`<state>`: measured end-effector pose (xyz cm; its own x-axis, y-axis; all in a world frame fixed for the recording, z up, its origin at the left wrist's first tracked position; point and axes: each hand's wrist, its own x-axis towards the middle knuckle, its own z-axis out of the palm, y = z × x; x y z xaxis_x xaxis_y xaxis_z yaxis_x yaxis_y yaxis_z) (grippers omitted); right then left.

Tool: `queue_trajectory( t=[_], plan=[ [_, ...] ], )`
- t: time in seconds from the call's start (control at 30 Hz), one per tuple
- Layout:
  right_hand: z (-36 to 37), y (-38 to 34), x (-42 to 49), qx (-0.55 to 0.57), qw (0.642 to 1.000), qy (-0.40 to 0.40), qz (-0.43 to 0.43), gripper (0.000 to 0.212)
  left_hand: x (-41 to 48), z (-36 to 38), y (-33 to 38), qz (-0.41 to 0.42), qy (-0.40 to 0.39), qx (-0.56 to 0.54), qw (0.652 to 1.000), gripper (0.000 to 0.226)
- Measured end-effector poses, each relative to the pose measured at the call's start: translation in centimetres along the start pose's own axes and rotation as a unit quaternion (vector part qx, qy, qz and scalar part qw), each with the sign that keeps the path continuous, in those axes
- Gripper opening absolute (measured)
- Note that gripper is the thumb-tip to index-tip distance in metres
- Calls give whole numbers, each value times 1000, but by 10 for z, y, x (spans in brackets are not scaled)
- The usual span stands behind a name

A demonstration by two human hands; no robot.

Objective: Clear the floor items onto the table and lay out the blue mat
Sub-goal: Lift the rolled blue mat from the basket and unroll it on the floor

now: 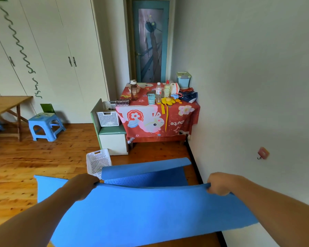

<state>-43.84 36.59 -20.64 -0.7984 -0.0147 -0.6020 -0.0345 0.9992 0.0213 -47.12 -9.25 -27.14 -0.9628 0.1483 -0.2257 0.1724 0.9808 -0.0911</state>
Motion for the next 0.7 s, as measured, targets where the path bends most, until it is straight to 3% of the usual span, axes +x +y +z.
queue_trajectory(
  t=[0.2, 0.7],
  plan=[
    [-18, -14, -4, -16, 1000, 11, 0, 22, 11, -11, -16, 5, 44, 9, 999, 29],
    [-53, -42, 15, -68, 998, 17, -6, 24, 28, -9, -50, -14, 50, -17, 999, 28]
  ],
)
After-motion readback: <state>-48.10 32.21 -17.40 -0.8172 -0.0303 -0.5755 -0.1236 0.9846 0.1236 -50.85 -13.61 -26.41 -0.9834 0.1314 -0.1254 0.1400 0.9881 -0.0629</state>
